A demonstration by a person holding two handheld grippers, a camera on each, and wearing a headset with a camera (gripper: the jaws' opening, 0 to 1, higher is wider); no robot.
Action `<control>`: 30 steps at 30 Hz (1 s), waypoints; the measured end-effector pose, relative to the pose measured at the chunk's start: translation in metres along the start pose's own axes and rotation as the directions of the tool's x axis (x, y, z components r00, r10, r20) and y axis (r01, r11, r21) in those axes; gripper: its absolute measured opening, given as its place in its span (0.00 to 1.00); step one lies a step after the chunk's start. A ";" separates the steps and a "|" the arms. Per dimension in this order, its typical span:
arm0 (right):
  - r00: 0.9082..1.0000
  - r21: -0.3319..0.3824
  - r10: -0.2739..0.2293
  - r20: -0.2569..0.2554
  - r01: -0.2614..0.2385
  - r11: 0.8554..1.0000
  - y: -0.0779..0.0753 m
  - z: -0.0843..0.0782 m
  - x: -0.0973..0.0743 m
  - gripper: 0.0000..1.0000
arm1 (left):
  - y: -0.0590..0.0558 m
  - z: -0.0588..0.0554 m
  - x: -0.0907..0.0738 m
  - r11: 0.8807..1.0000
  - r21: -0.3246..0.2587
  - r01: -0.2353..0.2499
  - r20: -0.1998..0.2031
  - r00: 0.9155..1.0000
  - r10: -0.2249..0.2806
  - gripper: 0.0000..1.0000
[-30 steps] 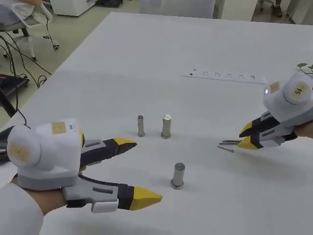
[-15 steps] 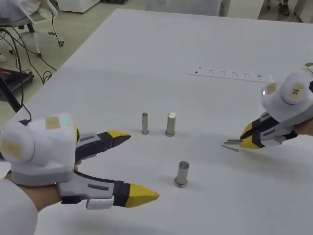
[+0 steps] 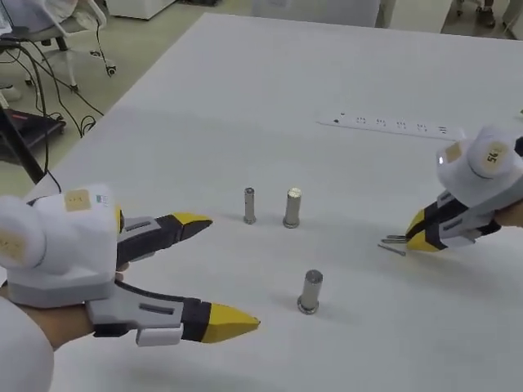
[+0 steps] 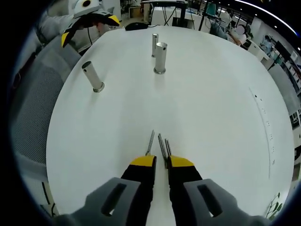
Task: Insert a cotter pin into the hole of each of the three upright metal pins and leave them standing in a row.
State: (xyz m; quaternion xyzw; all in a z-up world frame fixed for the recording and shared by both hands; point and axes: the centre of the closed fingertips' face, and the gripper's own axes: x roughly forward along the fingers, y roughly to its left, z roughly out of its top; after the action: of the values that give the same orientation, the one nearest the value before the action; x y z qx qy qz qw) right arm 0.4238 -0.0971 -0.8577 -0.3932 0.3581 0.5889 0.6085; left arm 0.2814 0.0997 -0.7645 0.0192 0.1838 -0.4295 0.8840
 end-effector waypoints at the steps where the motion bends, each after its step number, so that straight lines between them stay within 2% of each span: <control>1: 1.000 0.000 0.003 -0.001 -0.003 1.000 0.000 0.000 0.000 0.12 | 0.001 0.000 0.000 1.000 0.001 -0.003 0.000 1.000 0.003 0.88; 10: 0.998 -0.054 0.029 -0.053 -0.032 0.998 0.004 -0.007 0.003 0.11 | 0.002 -0.001 -0.003 1.000 -0.005 -0.011 0.002 1.000 0.011 0.87; 30: 0.994 -0.097 0.014 -0.108 -0.025 0.995 0.002 -0.005 0.004 0.05 | 0.001 -0.003 -0.006 1.000 -0.007 -0.016 -0.002 1.000 0.016 0.86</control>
State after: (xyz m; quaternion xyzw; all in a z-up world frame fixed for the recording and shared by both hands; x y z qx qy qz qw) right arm 0.4217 -0.0994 -0.8634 -0.4501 0.3646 0.5897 0.5627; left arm 0.2786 0.1052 -0.7651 0.0178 0.1861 -0.4217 0.8872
